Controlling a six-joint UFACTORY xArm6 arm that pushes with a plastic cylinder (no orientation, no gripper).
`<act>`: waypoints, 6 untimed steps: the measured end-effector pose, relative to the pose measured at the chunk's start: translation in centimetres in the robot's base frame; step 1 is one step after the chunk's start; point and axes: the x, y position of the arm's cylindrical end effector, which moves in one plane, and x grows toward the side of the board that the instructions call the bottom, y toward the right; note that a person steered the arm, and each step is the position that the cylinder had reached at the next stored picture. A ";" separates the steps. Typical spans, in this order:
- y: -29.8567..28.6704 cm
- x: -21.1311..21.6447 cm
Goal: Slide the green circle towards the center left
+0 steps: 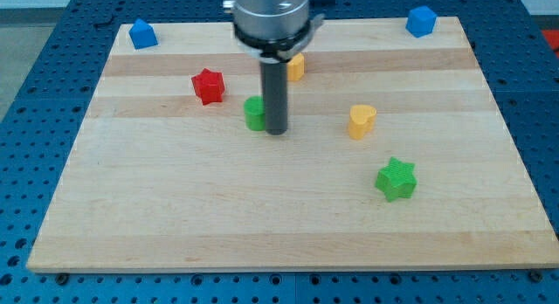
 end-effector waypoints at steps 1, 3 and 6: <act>-3.9 0.1; -1.2 1.5; -0.2 -3.9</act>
